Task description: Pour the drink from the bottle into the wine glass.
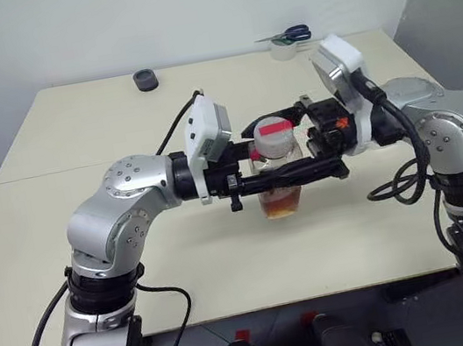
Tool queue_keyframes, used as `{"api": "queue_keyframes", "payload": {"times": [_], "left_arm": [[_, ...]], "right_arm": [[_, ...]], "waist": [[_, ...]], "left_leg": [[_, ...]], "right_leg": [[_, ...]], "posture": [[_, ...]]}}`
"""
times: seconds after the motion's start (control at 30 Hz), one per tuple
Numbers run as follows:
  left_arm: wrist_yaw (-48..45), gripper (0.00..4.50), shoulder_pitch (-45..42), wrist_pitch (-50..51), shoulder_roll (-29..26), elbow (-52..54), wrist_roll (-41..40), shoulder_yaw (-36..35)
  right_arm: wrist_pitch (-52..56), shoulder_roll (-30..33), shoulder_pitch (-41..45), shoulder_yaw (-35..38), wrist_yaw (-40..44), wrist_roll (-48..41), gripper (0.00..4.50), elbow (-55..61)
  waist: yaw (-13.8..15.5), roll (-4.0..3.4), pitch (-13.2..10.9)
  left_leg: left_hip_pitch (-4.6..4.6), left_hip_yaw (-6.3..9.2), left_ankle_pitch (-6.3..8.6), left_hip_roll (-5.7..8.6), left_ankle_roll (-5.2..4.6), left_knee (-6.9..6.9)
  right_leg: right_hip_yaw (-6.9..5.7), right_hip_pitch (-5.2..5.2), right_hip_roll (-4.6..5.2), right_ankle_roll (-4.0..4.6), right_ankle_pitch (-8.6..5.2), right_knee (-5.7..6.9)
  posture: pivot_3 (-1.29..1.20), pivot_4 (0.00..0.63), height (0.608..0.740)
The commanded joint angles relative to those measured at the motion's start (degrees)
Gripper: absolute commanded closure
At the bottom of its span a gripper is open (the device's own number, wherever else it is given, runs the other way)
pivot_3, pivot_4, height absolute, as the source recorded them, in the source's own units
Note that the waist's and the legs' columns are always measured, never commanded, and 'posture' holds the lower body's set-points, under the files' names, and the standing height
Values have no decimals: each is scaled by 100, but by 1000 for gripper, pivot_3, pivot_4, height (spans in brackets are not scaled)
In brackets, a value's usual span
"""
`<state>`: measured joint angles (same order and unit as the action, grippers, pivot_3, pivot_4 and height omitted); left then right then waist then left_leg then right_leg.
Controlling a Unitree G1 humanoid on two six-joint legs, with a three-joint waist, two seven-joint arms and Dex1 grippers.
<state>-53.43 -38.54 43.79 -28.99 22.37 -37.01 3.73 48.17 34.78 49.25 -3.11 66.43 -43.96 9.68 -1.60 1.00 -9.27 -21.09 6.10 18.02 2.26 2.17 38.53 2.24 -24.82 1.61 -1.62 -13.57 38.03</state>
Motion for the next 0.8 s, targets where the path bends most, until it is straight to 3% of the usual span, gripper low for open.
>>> {"api": "queue_keyframes", "payload": {"times": [0.03,0.33,0.77,0.8], "left_arm": [[316,2641,230,-46,57,311,-88,-160],[529,2641,178,-237,40,-77,71,-91],[341,2641,-173,-390,-21,-483,205,-62],[344,2641,-175,-393,-31,-485,209,-70]], "right_arm": [[146,-106,-185,579,-814,-223,8,482],[123,-895,-793,826,-2895,-241,8,1957],[-150,-1178,-870,368,-3294,-67,8,1995],[-183,-1165,-858,351,-3287,-33,178,1940]], "waist": [[-1,0,0],[-4,0,0],[-12,0,0],[-13,-1,0]], "left_leg": [[0,0,0,-1,0,-1],[-8,1,0,0,1,11],[-11,2,0,1,1,17],[-11,1,0,2,1,18]], "right_leg": [[1,0,0,0,0,1],[4,-10,0,0,0,12],[-3,-8,-2,0,0,12],[-2,-8,-2,0,0,12]], "posture": [[0,150,740],[0,150,740],[0,150,740],[0,150,740]]}}
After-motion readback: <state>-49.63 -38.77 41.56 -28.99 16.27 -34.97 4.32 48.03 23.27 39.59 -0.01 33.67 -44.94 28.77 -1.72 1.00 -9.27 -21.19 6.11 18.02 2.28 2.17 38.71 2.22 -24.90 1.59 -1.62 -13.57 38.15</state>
